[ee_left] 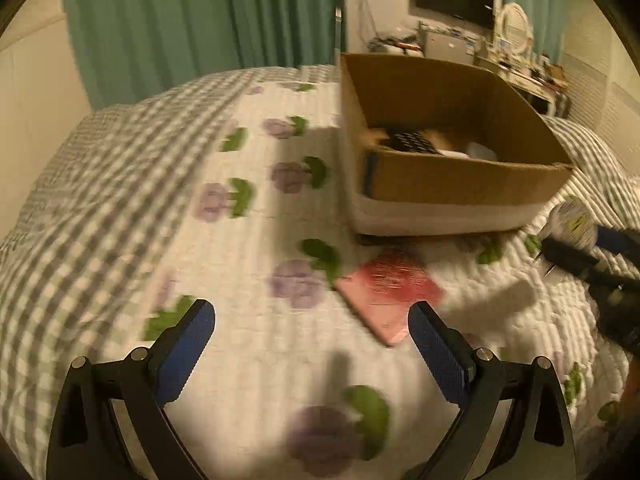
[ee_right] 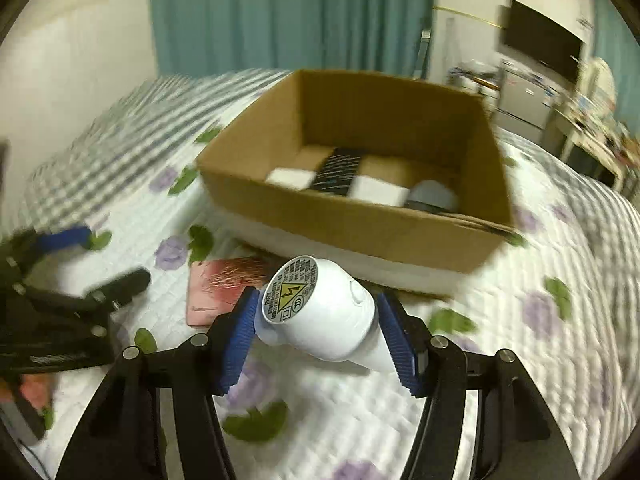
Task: Organize rigid objects
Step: 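Grasp the white hair dryer with the right tool while the left tool grasps the pink card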
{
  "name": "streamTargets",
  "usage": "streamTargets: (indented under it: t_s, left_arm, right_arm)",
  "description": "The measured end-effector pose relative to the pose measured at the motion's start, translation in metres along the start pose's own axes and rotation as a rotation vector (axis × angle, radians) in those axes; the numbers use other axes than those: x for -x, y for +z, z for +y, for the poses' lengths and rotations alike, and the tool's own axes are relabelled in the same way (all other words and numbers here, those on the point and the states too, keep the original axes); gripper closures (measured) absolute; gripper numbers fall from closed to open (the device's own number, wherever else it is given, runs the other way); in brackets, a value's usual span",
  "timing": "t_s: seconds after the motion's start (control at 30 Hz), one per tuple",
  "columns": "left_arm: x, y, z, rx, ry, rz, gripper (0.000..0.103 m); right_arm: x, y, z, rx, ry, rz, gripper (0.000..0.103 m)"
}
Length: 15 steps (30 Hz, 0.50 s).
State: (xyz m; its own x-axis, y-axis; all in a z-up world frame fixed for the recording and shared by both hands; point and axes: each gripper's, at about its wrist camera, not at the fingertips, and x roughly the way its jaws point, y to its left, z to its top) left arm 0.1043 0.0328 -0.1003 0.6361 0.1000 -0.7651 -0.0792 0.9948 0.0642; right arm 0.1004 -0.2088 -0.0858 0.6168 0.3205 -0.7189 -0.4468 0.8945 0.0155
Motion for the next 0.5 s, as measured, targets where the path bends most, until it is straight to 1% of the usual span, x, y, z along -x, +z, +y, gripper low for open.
streamTargets:
  t_s: [0.07,0.13,0.17,0.23,0.3,0.43,0.5]
  left_arm:
    - [-0.01,0.002,-0.017,-0.023,-0.04,0.027,0.004]
    - [-0.022,0.003,-0.032,-0.042,-0.043,0.05,0.004]
    - [-0.036,0.003,-0.041,-0.053,-0.03,0.084,0.004]
    - [-0.053,0.003,-0.049,-0.051,-0.036,0.117,0.004]
    - [-0.075,0.003,-0.053,-0.025,-0.036,0.156,0.004]
    - [-0.09,0.009,-0.058,-0.028,-0.007,0.137,0.004]
    - [-0.092,0.01,-0.06,-0.033,-0.007,0.138,0.008]
  right_arm:
    - [0.018,-0.002,-0.02,-0.041,-0.057,-0.013,0.043]
    - [0.026,-0.003,-0.029,-0.041,-0.123,-0.011,0.043]
    - [0.028,-0.003,-0.036,-0.046,-0.155,-0.008,0.043]
    - [0.03,-0.004,-0.046,-0.071,-0.155,-0.001,0.043]
    - [0.024,-0.005,-0.053,-0.098,-0.135,0.013,0.043]
    - [0.017,-0.011,-0.062,-0.105,-0.121,0.04,0.043]
    - [0.013,-0.011,-0.063,-0.109,-0.118,0.045,0.043]
